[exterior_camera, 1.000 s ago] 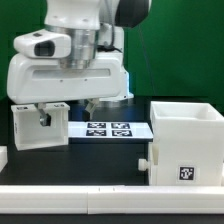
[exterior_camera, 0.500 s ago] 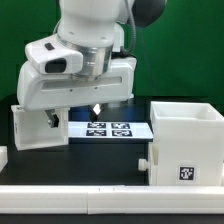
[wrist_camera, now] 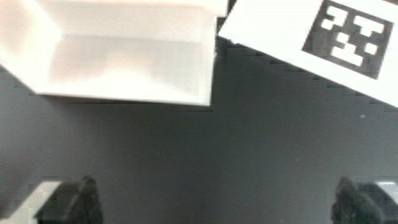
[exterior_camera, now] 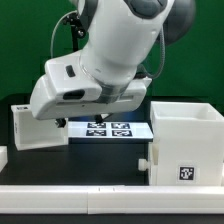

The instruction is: Assemble drawer

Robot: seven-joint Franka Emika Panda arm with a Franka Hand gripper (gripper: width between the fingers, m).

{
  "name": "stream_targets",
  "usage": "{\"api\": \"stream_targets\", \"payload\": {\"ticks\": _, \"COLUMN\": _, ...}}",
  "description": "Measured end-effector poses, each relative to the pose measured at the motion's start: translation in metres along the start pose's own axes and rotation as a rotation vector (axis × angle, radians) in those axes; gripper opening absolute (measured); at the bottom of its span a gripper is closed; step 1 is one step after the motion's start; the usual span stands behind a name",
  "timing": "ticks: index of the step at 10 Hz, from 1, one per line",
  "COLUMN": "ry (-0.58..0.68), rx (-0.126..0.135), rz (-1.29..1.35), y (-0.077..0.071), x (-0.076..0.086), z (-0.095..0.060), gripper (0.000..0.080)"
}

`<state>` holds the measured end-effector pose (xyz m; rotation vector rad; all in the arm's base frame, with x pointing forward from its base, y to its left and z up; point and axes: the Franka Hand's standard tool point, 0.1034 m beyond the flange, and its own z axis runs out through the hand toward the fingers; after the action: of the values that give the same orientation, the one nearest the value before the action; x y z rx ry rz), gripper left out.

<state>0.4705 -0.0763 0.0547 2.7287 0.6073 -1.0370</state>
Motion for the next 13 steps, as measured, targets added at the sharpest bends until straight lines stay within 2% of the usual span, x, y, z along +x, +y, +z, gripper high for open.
{"api": "stream_targets", "payload": {"ticks": 1, "ry": 0.003, "rx": 0.000, "rz": -0.001, "y": 0.002, "x": 0.000, "z": 0.001, "gripper": 0.0655}}
{"api": "stream_targets", "payload": {"ticks": 2, "ry": -0.014, "rx": -0.003, "rz": 0.009, "y": 0.010, "x": -0.006, "z": 0.008, "gripper": 0.0655}}
{"api": "stream_targets", "payload": {"ticks": 3, "ry": -0.037, "rx": -0.024, "rz": 0.035, "y": 0.015, "x": -0.012, "z": 0.012, "gripper": 0.0655}}
{"api": "stream_targets", "payload": {"ticks": 4, "ry": -0.049, "rx": -0.036, "rz": 0.065, "y": 0.012, "x": -0.013, "z": 0.012, "gripper": 0.0655}}
{"api": "stream_targets", "payload": {"ticks": 5, "ry": -0.042, "rx": -0.012, "rz": 0.058, "y": 0.008, "x": -0.011, "z": 0.012, "gripper": 0.0655}}
{"api": "stream_targets", "payload": {"ticks": 8, "ry": -0.060, "rx": -0.010, "rz": 0.060, "y": 0.008, "x": -0.013, "z": 0.015, "gripper": 0.0655}}
{"api": "stream_targets", "payload": {"ticks": 11, "ry": -0.140, "rx": 0.006, "rz": 0.062, "y": 0.007, "x": -0.020, "z": 0.034, "gripper": 0.0655}}
{"api": "stream_targets", "payload": {"ticks": 12, "ry": -0.190, "rx": 0.013, "rz": 0.053, "y": -0.001, "x": -0.024, "z": 0.040, "gripper": 0.0655}}
{"api": "stream_targets", "payload": {"ticks": 13, "ry": -0.234, "rx": 0.013, "rz": 0.044, "y": -0.005, "x": -0.023, "z": 0.039, "gripper": 0.0655}}
